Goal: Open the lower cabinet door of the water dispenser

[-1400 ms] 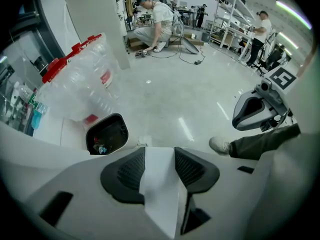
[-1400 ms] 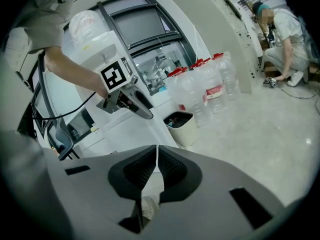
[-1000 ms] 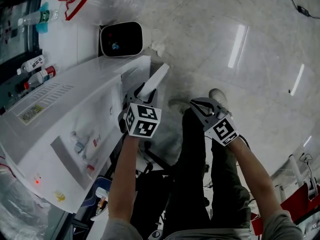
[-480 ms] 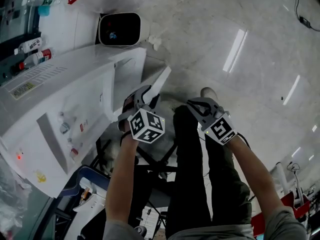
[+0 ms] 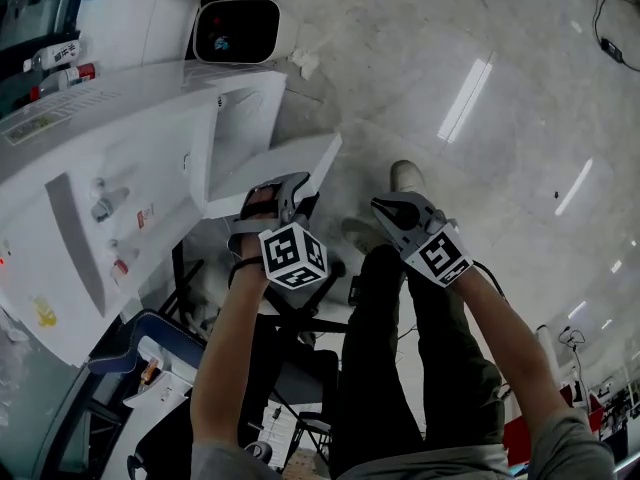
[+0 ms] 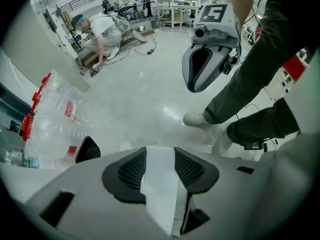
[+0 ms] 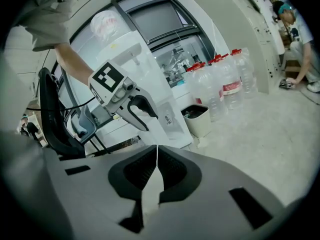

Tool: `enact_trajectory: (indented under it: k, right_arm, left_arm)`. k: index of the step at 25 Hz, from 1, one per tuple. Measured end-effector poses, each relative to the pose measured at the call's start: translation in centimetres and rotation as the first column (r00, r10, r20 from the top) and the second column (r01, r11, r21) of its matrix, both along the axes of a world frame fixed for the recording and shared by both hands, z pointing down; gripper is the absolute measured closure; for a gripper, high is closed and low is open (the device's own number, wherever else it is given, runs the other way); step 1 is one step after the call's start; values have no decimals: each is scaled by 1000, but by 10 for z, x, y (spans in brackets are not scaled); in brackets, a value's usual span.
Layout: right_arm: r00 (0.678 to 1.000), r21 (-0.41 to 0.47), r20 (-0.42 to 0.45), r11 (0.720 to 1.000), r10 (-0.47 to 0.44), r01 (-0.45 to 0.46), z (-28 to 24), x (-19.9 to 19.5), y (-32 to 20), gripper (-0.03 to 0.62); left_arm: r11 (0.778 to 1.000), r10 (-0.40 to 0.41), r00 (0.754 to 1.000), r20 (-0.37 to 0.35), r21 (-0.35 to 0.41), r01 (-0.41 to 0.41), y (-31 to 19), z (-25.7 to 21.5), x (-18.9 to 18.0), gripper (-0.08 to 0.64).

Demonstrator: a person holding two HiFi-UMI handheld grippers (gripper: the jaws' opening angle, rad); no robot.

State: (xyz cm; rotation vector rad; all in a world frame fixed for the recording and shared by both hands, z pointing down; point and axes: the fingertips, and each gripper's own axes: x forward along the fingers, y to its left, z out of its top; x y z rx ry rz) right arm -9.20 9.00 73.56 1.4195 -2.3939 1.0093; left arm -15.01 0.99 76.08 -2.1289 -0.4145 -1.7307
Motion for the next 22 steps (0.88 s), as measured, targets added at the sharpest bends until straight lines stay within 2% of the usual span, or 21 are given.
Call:
enact_trajectory:
  k: [6,12,19,22]
  right_arm:
    - [1000,0,-13,1000,3,-3,1,-13,21,574]
    - [999,10,-38,1000,13,-12,-1,-33,42,574]
    - [998,6,-45,999,33,-33,1,-58,68,574]
    - [998,14,-54,999,38,-37,-2,-67,76,574]
  left_arm:
    - [995,104,995,5,5,-104,25,0,-16,382]
    - [976,218,976,7,12,-218,52,0,-38,382]
    - [921,388,921,28,29,-389,88,1,-75,382]
    - [886,459,886,56,49,-462,99,2,-96,382]
